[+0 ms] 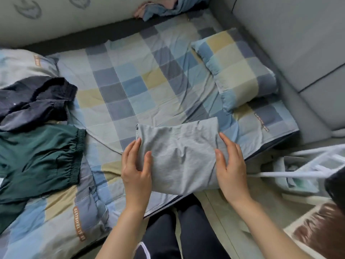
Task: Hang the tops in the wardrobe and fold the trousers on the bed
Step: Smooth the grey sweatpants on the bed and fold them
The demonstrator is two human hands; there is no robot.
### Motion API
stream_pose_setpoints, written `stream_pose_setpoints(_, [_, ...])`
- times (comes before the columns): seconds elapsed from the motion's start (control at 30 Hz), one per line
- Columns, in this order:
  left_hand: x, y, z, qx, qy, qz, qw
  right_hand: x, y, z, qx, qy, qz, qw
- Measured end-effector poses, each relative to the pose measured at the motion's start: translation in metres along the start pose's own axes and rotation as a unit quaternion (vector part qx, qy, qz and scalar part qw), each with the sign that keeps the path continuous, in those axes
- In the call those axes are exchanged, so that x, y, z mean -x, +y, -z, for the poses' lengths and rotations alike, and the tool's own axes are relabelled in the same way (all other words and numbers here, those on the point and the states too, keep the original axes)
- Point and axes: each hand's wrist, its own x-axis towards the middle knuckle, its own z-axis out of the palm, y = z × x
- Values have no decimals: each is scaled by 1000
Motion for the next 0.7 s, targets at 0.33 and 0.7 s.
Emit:
stream_pose_setpoints(0.33, [36,32,6,-57,-232,-108,965,117,2,38,-10,178,-89,980])
stream_pose_setpoints(0.7, [187,91,-93,-74,-418,-212,880,285,69,148,43,385,-204,899])
